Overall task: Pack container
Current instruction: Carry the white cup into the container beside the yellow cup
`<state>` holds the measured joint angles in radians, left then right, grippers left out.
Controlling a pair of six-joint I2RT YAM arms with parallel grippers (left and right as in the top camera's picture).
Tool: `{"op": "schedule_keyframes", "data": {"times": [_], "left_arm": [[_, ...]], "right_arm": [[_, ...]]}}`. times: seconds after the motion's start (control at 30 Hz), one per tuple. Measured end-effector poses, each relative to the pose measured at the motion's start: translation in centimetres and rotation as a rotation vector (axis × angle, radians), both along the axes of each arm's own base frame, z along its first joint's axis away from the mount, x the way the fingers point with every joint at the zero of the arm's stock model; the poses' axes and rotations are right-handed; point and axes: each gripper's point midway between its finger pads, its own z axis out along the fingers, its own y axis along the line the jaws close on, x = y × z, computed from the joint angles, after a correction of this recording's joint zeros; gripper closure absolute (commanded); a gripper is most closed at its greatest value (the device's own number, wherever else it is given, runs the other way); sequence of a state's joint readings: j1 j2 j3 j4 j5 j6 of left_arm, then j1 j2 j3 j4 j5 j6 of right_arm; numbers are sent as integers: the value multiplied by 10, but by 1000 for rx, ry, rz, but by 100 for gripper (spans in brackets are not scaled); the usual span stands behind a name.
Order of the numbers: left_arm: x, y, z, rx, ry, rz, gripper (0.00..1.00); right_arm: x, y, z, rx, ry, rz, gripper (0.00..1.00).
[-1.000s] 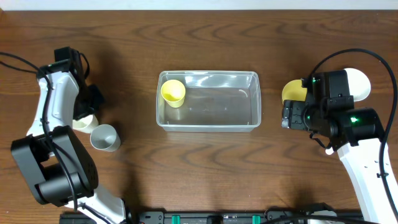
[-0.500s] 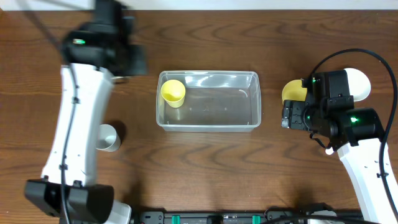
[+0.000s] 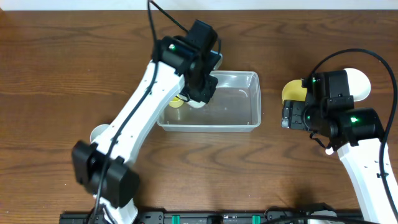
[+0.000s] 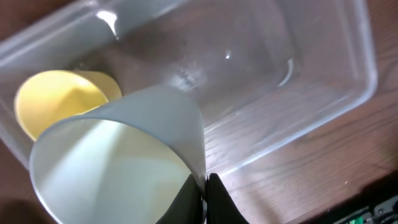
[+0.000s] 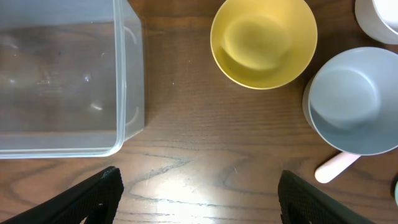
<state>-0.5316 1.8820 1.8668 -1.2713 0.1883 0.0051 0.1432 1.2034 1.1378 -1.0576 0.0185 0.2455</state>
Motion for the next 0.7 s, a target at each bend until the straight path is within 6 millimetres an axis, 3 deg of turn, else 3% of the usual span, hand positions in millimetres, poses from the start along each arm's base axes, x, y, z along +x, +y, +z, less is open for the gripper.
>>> {"op": "schedule_keyframes", "data": {"times": [0.1,0.27,0.37,0.5,0.7], "left_arm": [[14,-6,3,-3,-6,4,94],[47,-18,38,-67,-113,23,94],[54,-13,46,-75,-128,44,94],[52,0,24,-24,-40,68,94],[52,1,-15,34,64,69,94]], "right_arm": [[0,0,0,0,0,0,19],[0,0,0,0,0,0,18],[0,0,0,0,0,0,18],[0,0,0,0,0,0,18],[1,0,0,0,-2,0,18]]}}
